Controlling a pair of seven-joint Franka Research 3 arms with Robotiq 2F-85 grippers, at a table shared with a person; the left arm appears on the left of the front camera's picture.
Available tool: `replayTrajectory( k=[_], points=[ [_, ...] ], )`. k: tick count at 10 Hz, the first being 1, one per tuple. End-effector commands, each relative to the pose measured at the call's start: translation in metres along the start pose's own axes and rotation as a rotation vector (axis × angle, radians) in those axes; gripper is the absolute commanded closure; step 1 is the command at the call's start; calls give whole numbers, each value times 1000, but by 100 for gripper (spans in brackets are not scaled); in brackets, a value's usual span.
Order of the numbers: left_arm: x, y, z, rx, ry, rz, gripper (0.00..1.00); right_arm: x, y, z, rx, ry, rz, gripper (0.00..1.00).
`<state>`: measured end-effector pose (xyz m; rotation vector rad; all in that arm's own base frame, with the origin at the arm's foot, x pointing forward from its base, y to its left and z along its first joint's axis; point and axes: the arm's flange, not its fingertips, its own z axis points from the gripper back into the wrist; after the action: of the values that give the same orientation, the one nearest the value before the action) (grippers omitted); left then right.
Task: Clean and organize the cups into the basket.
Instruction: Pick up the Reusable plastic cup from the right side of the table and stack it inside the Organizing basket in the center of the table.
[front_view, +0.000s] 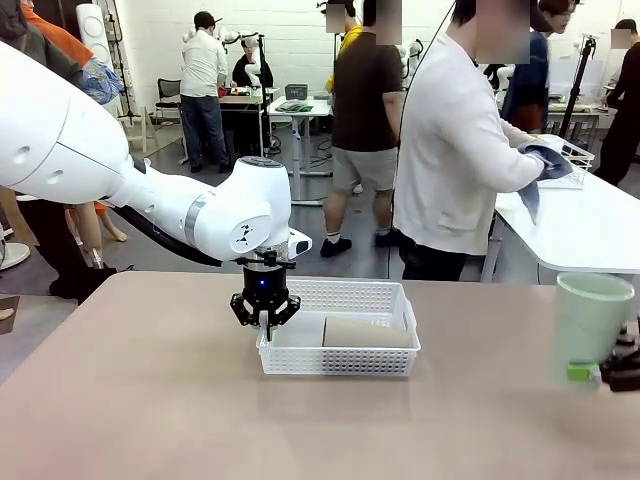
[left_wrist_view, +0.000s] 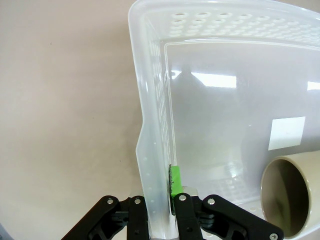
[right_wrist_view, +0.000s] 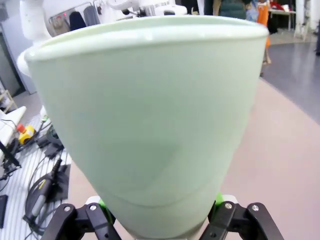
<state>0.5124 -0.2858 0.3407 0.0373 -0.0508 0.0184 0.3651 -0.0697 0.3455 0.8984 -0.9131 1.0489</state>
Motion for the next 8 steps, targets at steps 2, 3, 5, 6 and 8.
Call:
replayTrajectory(
  k=[2,3,5,6,8],
  points=[
    [-1,0,-2,5,1,-7,100,97,3,2,-3,49,52,30],
    [-1,0,-2,5,1,-7,100,124,1,-2,-2,44,92,30],
    [-1,0,-2,5,1,-7,100,148,-6,-8,-10,43,104,30],
    [-1,0,-2,5,1,-7,100,149,-8,-10,-30,41,96,30],
    [-1,0,-2,5,1,-7,100,152,4,-1,-4,57,125,30]
  ],
)
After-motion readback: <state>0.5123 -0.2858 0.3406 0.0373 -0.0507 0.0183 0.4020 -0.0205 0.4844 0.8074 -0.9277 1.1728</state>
